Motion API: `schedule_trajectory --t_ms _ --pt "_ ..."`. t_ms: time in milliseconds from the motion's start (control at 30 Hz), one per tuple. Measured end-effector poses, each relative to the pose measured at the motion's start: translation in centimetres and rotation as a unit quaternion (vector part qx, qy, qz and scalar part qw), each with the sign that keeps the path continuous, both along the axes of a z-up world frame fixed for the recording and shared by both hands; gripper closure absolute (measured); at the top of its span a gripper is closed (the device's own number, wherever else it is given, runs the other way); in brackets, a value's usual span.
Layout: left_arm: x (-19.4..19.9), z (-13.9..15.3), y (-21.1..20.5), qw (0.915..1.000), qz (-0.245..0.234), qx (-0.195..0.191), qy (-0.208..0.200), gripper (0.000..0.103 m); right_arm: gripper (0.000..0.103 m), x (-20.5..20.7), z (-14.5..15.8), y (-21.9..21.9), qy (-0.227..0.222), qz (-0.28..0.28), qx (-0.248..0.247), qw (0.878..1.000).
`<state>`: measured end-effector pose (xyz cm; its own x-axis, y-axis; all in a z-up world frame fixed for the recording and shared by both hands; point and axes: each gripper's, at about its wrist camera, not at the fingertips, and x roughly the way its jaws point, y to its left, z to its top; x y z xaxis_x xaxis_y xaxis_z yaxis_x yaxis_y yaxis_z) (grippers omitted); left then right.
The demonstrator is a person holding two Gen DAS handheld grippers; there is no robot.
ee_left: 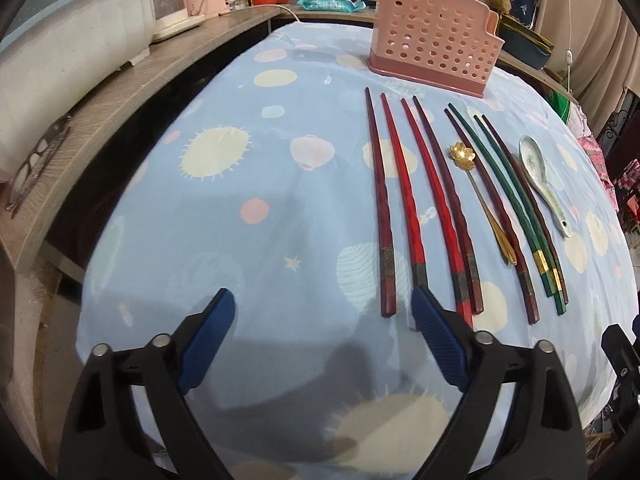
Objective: Organize utensils
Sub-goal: 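Grasp a dark-red chopstick with the left tool while the right tool grasps the white ceramic spoon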
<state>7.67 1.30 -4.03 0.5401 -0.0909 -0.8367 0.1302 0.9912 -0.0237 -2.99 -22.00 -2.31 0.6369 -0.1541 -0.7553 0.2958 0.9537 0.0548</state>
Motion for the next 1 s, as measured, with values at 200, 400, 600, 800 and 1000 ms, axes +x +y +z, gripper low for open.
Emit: schedule_trajectory --t_ms 200,400,600,800,1000 --pt "1.1 -0.7 -0.8 0.9999 -0.012 0.003 0.000 0.031 0.007 1.7 -0.5 -0.1 0.000 0.004 0.008 1.000" --pt "1.7 -0.4 -1.1 0.9996 -0.027 -0.009 -0.008 0.062 0.007 3.6 -0.8 -0.5 -0.005 0.007 0.010 1.000" --pt "1.8 -0.3 -1.5 0.9983 -0.048 -0.033 -0.003 0.091 0.017 6.0 -0.8 -1.5 -0.022 0.007 0.017 1.000" --pt "2.1 -0.5 -1.8 0.9977 -0.055 -0.039 -0.001 0.096 0.049 9.1 -1.2 -3.0 -0.025 0.014 0.059 0.998" --pt "2.2 -0.6 -1.7 0.9974 -0.055 -0.046 0.000 0.096 0.082 11.5 -2.3 -3.7 -0.015 0.023 0.088 0.996"
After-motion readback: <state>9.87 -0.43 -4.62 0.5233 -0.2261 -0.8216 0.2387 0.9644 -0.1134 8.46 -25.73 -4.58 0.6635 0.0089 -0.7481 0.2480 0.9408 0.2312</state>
